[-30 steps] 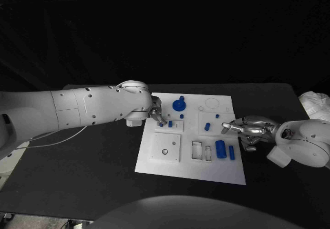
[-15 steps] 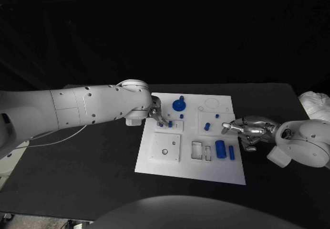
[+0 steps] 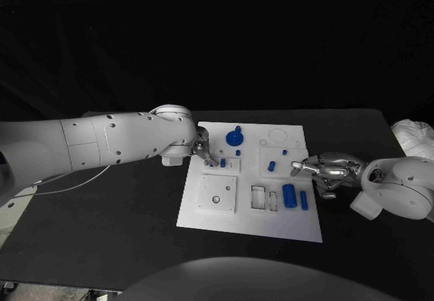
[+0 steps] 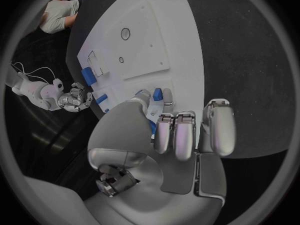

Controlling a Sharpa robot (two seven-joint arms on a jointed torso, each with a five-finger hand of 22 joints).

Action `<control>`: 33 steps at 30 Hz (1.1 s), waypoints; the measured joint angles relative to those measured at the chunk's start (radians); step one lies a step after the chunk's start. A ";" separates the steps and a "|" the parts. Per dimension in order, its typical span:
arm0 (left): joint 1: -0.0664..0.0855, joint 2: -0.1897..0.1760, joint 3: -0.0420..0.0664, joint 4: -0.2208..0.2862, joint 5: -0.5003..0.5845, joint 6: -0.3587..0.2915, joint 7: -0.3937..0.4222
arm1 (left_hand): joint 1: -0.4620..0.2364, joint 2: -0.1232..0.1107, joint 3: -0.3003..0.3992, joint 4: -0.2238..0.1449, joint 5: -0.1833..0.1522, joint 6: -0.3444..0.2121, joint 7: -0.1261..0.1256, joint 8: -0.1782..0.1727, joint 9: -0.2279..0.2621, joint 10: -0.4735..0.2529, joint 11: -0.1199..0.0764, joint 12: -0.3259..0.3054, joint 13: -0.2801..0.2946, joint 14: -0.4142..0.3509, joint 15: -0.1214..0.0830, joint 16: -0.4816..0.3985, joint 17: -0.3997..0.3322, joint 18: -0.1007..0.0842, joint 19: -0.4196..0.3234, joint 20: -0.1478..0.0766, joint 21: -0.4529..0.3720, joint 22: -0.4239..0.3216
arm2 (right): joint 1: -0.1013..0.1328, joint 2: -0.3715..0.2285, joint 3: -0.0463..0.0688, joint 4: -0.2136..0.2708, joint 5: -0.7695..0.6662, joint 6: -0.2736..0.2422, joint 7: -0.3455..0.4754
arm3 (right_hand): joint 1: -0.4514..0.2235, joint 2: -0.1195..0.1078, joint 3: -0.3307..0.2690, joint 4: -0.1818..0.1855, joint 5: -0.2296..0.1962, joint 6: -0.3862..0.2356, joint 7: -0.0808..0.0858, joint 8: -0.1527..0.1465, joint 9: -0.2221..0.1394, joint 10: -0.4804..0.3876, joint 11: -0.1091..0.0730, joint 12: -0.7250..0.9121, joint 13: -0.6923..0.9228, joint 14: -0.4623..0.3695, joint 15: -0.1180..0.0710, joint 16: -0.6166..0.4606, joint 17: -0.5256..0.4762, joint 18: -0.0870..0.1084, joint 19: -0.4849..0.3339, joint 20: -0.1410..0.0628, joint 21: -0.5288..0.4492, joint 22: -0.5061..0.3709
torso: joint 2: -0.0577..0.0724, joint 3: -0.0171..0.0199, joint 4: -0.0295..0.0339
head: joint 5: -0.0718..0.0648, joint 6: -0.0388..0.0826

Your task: Assemble the parts on the task board

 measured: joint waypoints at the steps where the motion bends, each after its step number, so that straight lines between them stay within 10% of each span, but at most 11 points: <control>1: 0.000 -0.003 0.000 0.001 0.000 0.000 0.001 | 0.001 -0.002 0.000 0.000 0.000 -0.001 -0.001 0.000 0.000 0.000 0.000 0.000 0.000 0.000 0.000 0.000 0.000 0.000 0.000 0.000 0.000 0.000 | 0.000 0.000 0.000 0.000 0.000 0.000 0.000 | 0.000 0.000 0.000 0.000 0.000 0.000 0.000 0.000 0.000 0.000 0.000 0.000 0.000 0.000 0.000 0.000 0.000 0.000 0.000 0.000 0.000 0.000 | 0.000 -0.0001 0.0000 | 0.000 0.000; 10: 0.008 -0.049 -0.003 0.028 -0.004 -0.014 0.027 | 0.034 -0.007 -0.019 0.014 0.011 -0.027 0.020 0.021 -0.009 0.000 0.000 0.001 0.000 0.000 0.000 0.000 0.000 0.000 0.000 0.000 0.009 0.000 | -0.001 -0.001 0.000 -0.001 0.000 0.000 0.000 | 0.000 0.000 0.000 0.000 0.000 0.000 0.000 0.000 0.000 0.000 0.000 0.000 0.000 -0.002 -0.002 0.000 0.000 0.000 0.000 0.000 0.000 0.000 | 0.000 0.0002 0.0006 | -0.005 0.000; 26: 0.076 -0.117 0.011 0.035 0.080 -0.153 0.167 | -0.098 -0.016 -0.155 0.016 0.069 -0.011 0.023 0.033 -0.021 0.001 0.005 -0.006 0.000 0.002 0.002 0.000 0.001 -0.001 0.002 0.002 0.012 0.000 | -0.001 -0.002 0.000 -0.004 0.000 0.000 -0.002 | 0.000 0.000 0.000 0.000 0.000 0.000 0.000 0.000 -0.001 0.000 0.000 0.000 0.000 -0.002 -0.002 -0.004 0.000 0.000 0.000 0.000 0.000 0.000 | -0.001 0.0008 0.0006 | -0.013 0.000; 33: 0.080 -0.119 0.006 0.017 0.203 -0.185 0.302 | 0.173 0.016 -0.108 -0.066 0.120 -0.010 0.032 -0.027 -0.101 -0.008 0.026 -0.082 0.000 0.004 0.014 0.000 0.001 -0.002 -0.011 0.022 -0.015 0.000 | -0.001 -0.001 0.000 -0.004 0.000 0.000 -0.003 | 0.000 0.000 0.000 0.000 0.000 0.000 0.000 0.000 -0.001 0.000 0.000 0.001 0.000 -0.002 -0.002 -0.004 0.000 0.000 0.000 0.000 0.000 0.000 | -0.001 0.0008 0.0009 | -0.015 0.000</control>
